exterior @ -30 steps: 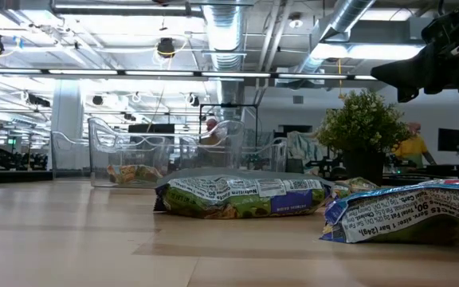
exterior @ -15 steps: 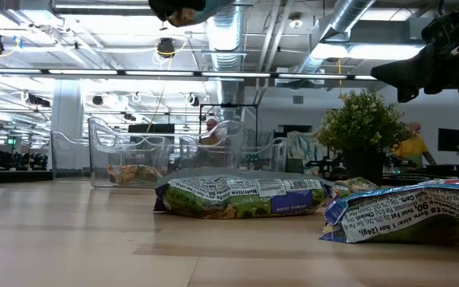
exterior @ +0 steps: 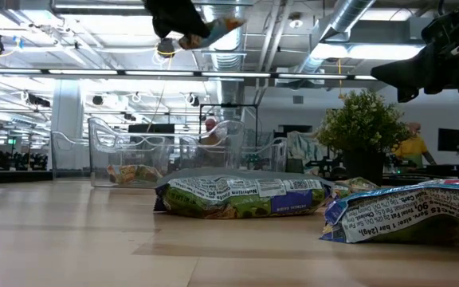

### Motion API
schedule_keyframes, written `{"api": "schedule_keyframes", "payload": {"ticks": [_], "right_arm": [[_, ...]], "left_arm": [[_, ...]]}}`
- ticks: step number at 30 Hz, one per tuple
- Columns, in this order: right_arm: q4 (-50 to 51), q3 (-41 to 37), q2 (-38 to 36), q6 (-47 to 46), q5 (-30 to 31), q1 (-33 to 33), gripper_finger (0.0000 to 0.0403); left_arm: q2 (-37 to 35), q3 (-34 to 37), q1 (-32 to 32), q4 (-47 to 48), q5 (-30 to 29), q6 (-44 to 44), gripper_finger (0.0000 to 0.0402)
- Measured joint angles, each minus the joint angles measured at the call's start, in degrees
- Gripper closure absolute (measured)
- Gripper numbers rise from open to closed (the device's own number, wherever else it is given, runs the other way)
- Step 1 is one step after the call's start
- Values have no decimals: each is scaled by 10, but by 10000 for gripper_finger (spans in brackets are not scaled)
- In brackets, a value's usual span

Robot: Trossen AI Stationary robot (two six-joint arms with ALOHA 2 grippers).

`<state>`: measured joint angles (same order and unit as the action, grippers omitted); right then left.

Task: Pick and place Granola Bars by type
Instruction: Put the orange granola bar into the bottom transparent bin

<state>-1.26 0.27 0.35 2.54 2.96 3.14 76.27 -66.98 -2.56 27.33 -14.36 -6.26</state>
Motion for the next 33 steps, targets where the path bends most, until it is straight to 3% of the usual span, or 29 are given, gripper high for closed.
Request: {"api": "schedule_keyframes", "payload": {"ticks": [25, 33], "right_arm": [[0, 0, 0, 0, 0, 0, 403], [0, 0, 0, 0, 0, 0, 403]], "left_arm": [[1, 0, 127, 179, 15, -288, 356], [1, 0, 150, 187, 35, -325, 356]]}}
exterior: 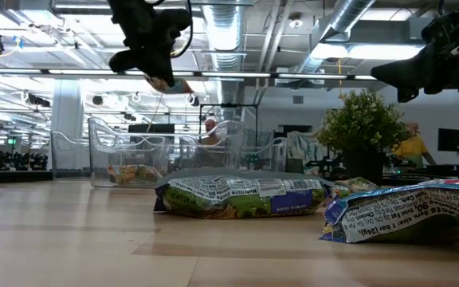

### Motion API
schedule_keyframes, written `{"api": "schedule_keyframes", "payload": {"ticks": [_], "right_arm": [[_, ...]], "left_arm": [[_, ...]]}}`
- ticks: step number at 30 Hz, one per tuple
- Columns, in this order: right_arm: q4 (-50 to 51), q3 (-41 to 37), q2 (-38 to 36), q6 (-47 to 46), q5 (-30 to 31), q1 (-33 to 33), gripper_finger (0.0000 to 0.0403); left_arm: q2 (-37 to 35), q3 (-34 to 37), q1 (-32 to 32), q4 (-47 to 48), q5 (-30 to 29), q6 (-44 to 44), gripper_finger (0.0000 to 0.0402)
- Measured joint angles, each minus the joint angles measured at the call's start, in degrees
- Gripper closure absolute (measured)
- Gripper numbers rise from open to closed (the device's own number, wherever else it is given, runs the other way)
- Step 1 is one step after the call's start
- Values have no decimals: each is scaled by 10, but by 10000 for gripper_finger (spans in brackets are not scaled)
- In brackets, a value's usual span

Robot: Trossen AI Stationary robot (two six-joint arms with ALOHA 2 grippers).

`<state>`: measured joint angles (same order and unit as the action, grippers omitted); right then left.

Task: Pick and place Granola Bars by type
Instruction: Put the orange granola bar into the bottom transparent bin

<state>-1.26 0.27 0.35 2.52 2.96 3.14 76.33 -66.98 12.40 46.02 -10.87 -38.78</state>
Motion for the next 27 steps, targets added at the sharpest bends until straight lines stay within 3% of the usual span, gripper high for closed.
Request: {"api": "schedule_keyframes", "payload": {"ticks": [11, 18, 27], "right_arm": [[0, 0, 0, 0, 0, 0, 403], [0, 0, 0, 0, 0, 0, 403], [-2, 0, 0, 0, 0, 0, 403]], "left_arm": [[7, 0, 11, 20, -15, -32, 356], [8, 45, 11, -5, -18, -47, 356], [63, 82, 10, -41, -11, -53, 356]]}}
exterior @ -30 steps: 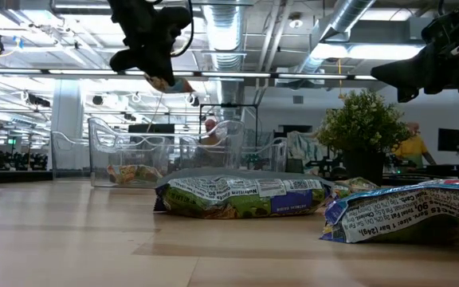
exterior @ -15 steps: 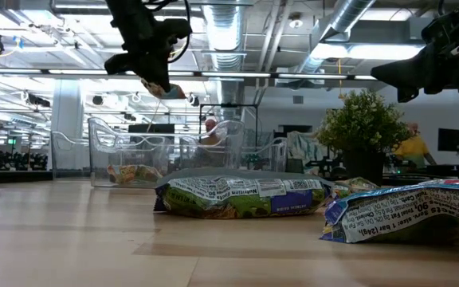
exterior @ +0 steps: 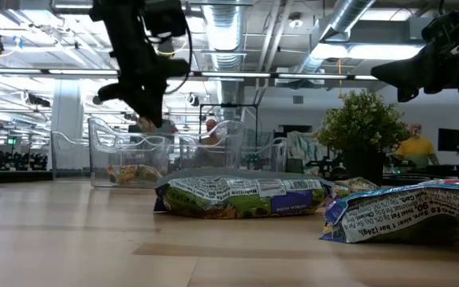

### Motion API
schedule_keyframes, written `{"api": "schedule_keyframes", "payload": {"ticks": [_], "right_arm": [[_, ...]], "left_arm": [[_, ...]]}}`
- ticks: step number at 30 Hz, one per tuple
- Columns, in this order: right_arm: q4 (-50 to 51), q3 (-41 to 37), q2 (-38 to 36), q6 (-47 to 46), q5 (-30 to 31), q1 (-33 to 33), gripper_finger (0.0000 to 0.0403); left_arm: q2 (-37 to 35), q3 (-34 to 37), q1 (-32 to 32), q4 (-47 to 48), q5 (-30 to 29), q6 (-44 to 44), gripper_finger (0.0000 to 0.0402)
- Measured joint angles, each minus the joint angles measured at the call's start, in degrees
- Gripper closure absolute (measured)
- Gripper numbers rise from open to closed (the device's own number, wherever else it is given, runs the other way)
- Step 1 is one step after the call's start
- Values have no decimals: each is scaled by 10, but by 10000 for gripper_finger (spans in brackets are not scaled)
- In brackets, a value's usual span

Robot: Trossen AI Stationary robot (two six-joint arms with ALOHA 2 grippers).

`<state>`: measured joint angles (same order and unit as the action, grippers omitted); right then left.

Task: Pick and place Granola Bars by type
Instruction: Put the orange granola bar into the bottom transparent bin

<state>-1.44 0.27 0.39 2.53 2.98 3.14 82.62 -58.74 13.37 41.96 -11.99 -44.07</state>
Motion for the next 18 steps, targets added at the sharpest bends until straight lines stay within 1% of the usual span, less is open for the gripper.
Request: {"api": "schedule_keyframes", "payload": {"ticks": [6, 11, 18], "right_arm": [[-3, 0, -1, 0, 0, 0, 403], [-3, 0, -1, 0, 0, 0, 403], [-3, 0, -1, 0, 0, 0, 403]], "left_arm": [[48, 0, -2, -35, 15, 4, 356], [82, 0, -4, -40, 23, 6, 356], [104, 0, -5, -54, 38, 22, 356]]}}
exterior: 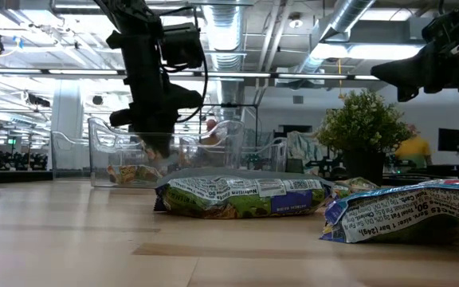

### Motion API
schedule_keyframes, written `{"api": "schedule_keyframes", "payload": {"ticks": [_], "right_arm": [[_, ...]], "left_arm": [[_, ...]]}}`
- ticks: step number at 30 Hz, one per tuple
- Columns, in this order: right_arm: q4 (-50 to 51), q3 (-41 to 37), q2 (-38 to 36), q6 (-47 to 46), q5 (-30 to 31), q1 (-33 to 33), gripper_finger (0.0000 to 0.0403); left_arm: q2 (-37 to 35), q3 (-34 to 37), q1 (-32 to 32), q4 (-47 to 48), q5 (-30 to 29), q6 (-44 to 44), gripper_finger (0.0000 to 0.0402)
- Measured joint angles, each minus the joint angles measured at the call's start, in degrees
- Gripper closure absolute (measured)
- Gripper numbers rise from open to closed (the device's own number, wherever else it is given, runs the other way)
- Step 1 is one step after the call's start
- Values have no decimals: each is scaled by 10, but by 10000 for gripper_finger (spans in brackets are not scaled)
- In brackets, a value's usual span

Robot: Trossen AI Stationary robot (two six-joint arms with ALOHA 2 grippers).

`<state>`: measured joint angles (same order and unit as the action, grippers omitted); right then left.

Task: Pick and place Granola Bars by type
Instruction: Put the orange granola bar into the bottom transparent bin

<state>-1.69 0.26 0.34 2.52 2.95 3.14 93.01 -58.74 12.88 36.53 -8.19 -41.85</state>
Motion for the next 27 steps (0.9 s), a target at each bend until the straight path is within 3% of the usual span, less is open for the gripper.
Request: {"api": "schedule_keyframes", "payload": {"ticks": [27], "right_arm": [[0, 0, 0, 0, 0, 0, 403]], "left_arm": [[-1, 0, 0, 1, 17, -25, 356]]}}
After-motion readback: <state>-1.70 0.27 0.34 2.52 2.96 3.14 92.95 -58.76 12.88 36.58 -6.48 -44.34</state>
